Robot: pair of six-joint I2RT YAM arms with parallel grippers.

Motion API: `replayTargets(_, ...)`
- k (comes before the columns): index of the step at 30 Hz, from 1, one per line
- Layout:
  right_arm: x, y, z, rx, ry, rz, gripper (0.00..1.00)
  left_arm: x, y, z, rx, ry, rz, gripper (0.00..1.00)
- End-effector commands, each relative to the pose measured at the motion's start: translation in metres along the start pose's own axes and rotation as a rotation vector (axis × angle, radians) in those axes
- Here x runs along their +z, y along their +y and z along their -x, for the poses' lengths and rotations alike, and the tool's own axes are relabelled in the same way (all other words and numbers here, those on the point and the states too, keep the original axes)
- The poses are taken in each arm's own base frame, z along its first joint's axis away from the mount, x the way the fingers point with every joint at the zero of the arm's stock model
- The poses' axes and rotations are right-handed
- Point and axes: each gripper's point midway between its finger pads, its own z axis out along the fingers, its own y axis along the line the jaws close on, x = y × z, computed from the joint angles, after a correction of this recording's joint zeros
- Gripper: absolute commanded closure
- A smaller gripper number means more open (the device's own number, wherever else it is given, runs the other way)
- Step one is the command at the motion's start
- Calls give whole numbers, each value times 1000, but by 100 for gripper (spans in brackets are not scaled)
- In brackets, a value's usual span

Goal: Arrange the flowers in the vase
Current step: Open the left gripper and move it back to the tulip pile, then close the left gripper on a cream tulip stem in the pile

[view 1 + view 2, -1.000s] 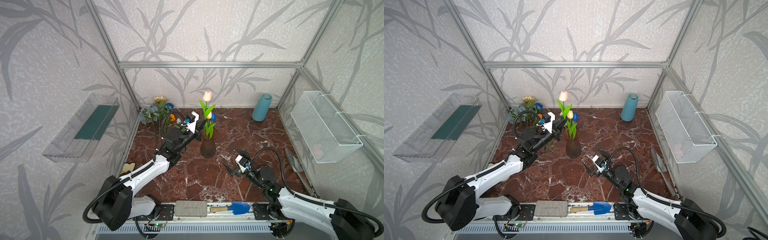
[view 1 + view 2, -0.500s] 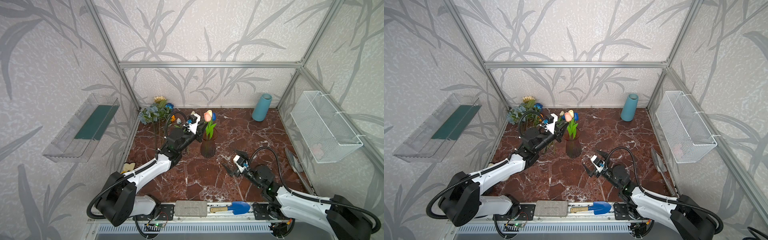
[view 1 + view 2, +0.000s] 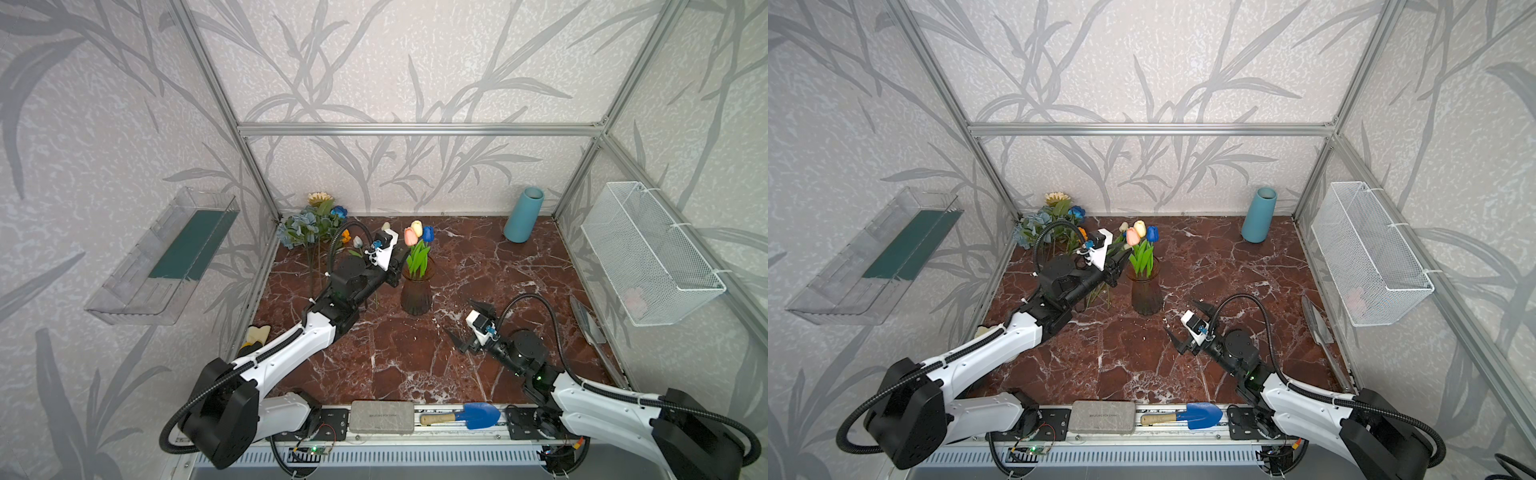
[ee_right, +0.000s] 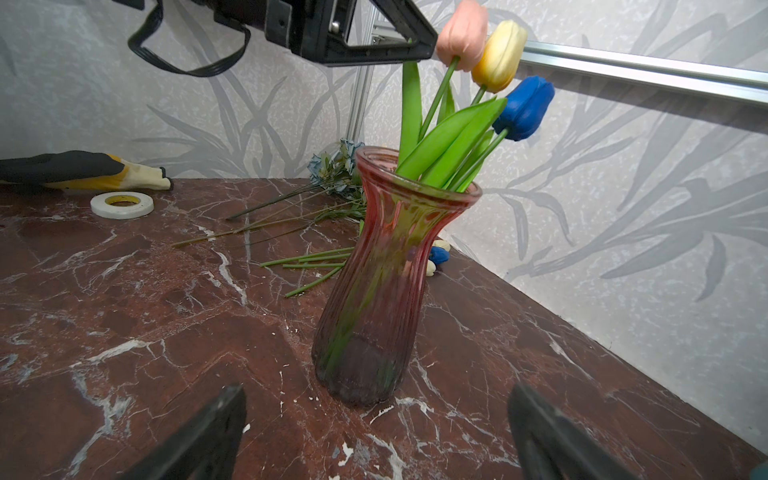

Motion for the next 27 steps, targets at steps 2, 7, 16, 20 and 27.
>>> replayTargets(2,0,-4,20,2,-68,-14,2,-30,29,38,43,-68,166,68)
replayTargets(7,2,-3,18,-3,-40,-5,2,-56,78,27,-8,-52,346,71)
replayTargets(16,3,-1,19,-7,-54,6,2,-45,177,-165,-448,682,551,72)
replayTargets(20,2,-1,18,-9,-50,2,2,-26,166,-216,-520,937,459,64)
replayTargets(27,0,-1,18,-16,-53,1,2,-6,167,-251,-499,1073,411,60)
